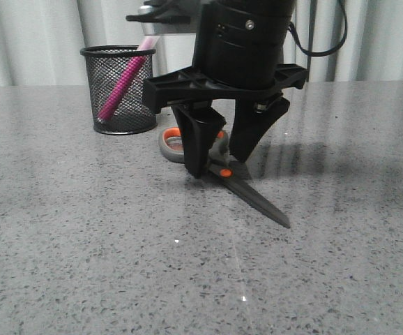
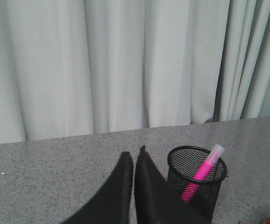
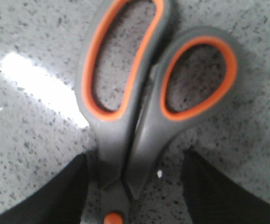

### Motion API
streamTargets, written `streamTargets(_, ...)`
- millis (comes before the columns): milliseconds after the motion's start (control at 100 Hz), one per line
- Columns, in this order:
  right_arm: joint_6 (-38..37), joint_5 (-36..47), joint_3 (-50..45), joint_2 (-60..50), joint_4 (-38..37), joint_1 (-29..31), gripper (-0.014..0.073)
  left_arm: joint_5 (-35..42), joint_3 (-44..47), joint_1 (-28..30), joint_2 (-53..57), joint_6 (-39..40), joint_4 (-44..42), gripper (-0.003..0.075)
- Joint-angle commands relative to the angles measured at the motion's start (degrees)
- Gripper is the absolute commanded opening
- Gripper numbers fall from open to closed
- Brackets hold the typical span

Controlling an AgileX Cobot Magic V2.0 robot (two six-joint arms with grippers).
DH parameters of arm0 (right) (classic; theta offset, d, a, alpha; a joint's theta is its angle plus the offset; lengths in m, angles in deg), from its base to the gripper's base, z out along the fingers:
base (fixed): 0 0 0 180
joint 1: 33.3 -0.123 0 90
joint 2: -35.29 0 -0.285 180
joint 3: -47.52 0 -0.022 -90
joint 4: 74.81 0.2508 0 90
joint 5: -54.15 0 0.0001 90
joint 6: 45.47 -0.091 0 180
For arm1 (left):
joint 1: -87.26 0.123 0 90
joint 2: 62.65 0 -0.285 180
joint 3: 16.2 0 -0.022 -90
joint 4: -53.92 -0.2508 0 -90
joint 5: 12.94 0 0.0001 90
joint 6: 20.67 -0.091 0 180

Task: Put pen and scissors into bin
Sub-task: 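Lower the right gripper onto the scissors handles and grasp them, then lift the scissors with the right gripper over the mesh cup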

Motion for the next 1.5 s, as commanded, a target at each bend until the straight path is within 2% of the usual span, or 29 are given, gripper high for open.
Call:
streamTargets(0,0.0,1.59,1.83,-1.83,-0.66,-0.18,0.04,-0.29,-1.62,0.04,0.27,0.04,2.62,-0.002)
streamTargets(80,0.0,1.75,1.83,-1.6,-0.66,-0.33,0.0398,-0.29,-1.62,0.04,0.27,0.04,2.62,-0.0019)
streamTargets(150,0.48,1.96,1.83,-1.55,-0.8,-0.73,0.0347,-0.29,-1.62,0.04,0.27,0.04,2.62,-0.0019)
streamTargets(220,0.86,1.96,1.83,-1.55,-0.92,-1.34,0.0247,-0.29,-1.62,0.04,0.27,0.04,2.62,-0.0019)
streamTargets(320,0.99,1.86,1.83,-1.55,-1.33,-2.25,0.0061,-0.29,-1.62,0.04,0.27,0.04,2.62,-0.0019)
streamTargets(420,2.08,1.6,1.83,-1.67,-1.76,-2.44,-0.0078,-0.29,-1.62,0.04,0.27,0.04,2.62,-0.002)
streamTargets(550,2.35,1.57,1.83,-3.96,-2.95,-2.44,-0.0076,-0.29,-1.62,0.04,0.27,0.04,2.62,-0.0019)
streamTargets(680,2.35,3.71,0.37,-11.02,-2.95,-2.44,-0.0076,-0.29,-1.62,0.04,0.27,0.04,2.62,-0.002)
streamTargets(770,2.35,12.84,-3.99,-18.42,-2.95,-2.31,-0.0076,-0.29,-1.62,0.04,0.27,0.04,2.62,-0.002)
streamTargets(880,2.35,31.6,-12.35,-27.22,-2.95,-2.31,-0.0076,-0.29,-1.62,0.04,0.27,0.04,2.72,-0.0019)
streamTargets(940,2.35,42.41,-16.2,-29.91,-2.95,-2.31,-0.0076,-0.29,-1.62,0.04,0.27,0.04,2.95,-0.0019)
streamTargets(1040,2.35,55.25,-18.5,-31.01,-2.95,-2.31,-0.0076,-0.29,-1.62,0.04,0.27,0.04,3.09,-0.002)
streamTargets(1190,2.35,71.42,-18.27,-26.08,-2.95,-2.31,-0.0076,-0.29,-1.62,0.04,0.27,0.04,3.09,-0.0019)
streamTargets(1360,2.35,99.08,-17.59,-15.92,-2.95,-2.31,-0.0076,-0.29,-1.62,0.04,0.27,0.04,3.09,-0.0019)
streamTargets(1490,2.35,99.07,-12.33,-8.73,-2.95,-2.31,-0.0076,-0.29,-1.62,0.04,0.27,0.04,3.09,-0.0019)
